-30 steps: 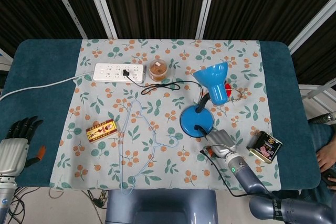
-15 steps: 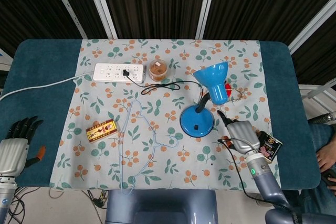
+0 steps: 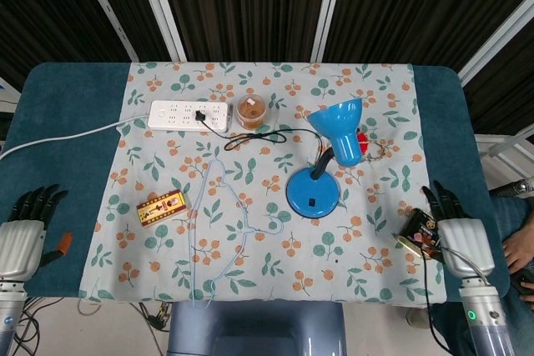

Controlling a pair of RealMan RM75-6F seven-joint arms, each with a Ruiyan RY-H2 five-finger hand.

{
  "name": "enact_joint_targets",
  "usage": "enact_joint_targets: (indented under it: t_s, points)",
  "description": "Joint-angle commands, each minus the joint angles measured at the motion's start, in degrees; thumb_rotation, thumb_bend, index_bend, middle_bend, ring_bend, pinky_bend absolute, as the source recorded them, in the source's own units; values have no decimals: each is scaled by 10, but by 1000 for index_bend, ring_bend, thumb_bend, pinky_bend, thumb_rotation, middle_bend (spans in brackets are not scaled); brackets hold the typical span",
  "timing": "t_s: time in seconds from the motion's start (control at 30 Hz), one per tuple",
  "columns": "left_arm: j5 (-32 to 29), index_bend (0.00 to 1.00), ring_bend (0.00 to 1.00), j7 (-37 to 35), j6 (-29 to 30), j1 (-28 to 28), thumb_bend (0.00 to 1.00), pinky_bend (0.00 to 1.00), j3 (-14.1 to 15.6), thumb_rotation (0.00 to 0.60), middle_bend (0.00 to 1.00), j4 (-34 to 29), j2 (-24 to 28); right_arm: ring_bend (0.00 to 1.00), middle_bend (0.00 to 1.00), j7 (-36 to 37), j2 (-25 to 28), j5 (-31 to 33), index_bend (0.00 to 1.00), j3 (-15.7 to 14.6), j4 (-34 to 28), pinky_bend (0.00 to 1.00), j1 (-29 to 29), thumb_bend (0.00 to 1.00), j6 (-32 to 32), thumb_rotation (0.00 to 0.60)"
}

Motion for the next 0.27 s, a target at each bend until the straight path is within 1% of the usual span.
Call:
enact_joint_targets:
  t_s: [0.03,0.13,0.27]
  points:
    - [0,148,57,1,0,0,364,101,0,600,63,0,0,88,11,49,-14,-8,8,-12,59,0,-40,289,26,600]
    - [0,148,56,3,0,0,364,101,0,600,63,2,-1,86,10,68,-12,-8,9,-4,76,0,-39,289,18,600]
    - [0,148,56,4,-1,0,364,101,0,600,63,2,-1,86,10,74,-12,-8,8,4,90,0,-41,289,12,600]
